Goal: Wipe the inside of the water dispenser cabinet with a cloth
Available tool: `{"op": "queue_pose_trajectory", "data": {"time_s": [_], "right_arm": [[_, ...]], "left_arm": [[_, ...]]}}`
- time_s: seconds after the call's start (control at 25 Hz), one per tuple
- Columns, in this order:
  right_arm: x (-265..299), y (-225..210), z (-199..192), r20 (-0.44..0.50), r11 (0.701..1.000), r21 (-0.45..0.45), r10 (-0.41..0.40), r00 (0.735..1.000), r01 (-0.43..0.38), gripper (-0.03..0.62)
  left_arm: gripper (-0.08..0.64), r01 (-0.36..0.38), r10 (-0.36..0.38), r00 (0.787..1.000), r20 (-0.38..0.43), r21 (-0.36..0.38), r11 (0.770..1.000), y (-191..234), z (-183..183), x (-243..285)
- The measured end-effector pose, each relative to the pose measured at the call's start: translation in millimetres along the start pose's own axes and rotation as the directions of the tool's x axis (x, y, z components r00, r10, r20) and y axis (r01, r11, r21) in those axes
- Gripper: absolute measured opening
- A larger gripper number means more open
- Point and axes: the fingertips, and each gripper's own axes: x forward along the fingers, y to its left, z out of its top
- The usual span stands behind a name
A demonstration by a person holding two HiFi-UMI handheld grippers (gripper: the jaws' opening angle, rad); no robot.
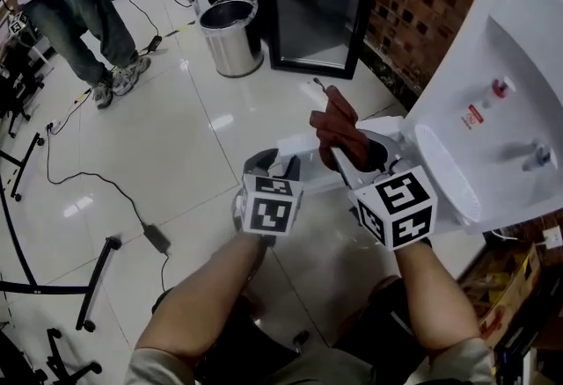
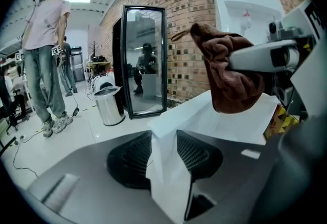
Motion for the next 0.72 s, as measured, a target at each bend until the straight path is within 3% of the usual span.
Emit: {"op": "queue_pose_trajectory", "data": {"time_s": [0.36,0.72], "right_arm": [[48.2,37.6,15.6,0.02,0.997,0.006,0.081,0.997,-0.081,0.11],[84.2,43.2,-13.7,-0.083,0.993,-0.007,0.115,0.99,-0.116,0.11]], "left_arm": [[0.153,-0.023,0.023,1.0,0.006,0.007,1.0,1.0,-0.3,4.6],[0.15,-0.007,0.004,0.998,0.057,0.055,0.998,2.7,-2.6,5.8]]}}
